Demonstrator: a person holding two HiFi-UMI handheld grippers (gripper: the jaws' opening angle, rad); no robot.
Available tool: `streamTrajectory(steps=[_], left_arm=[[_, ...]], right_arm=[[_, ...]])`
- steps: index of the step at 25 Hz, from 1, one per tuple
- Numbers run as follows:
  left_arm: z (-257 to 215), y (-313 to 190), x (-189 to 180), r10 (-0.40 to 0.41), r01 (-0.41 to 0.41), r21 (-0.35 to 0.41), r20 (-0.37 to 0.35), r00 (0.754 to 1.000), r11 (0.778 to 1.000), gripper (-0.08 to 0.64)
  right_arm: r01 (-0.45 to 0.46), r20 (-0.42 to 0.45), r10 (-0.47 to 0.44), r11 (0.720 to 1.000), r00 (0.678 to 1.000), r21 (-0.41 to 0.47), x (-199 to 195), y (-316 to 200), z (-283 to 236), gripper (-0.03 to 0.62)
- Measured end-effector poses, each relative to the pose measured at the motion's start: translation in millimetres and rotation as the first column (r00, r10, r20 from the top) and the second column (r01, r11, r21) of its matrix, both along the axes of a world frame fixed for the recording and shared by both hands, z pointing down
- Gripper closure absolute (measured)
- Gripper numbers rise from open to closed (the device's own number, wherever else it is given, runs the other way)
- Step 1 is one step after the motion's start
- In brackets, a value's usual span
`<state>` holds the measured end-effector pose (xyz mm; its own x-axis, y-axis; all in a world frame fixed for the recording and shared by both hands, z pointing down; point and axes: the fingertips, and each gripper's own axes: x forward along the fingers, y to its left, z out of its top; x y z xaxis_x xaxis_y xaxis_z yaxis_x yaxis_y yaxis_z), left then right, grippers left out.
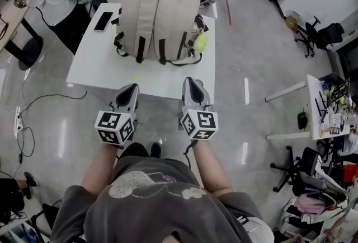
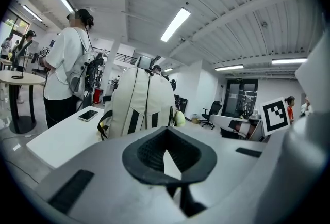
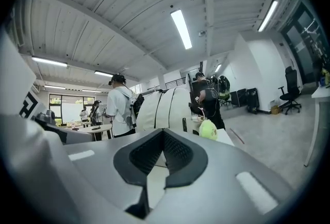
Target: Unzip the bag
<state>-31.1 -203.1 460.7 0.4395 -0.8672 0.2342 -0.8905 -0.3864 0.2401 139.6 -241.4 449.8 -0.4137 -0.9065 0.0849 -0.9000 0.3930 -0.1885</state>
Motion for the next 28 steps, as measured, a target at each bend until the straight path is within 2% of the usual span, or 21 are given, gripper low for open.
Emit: streamTrajectory(steps=[13,25,28], left_arm=[[6,-68,14,0.019,-0.019,-0.003,0.011,1.000,1.000,0.555],[12,-158,16,0.098,-0.098,-0.008,0.006,0.995,0.995,0.555],[15,-177,16,0.113,-0.113,-0.008,0.008,0.994,0.994,0.555]], right_arm=[[-0.030,-0.026,0.029,0.999,0.999,-0.034,15,-56,16,0.592],[-0.065,-0.134,0.056,0.996,0.989,-0.061,2,-138,34,0.591],[-0.068,-0.156,0.055,0.994,0.986,-0.082,-1,-155,41,0.569]])
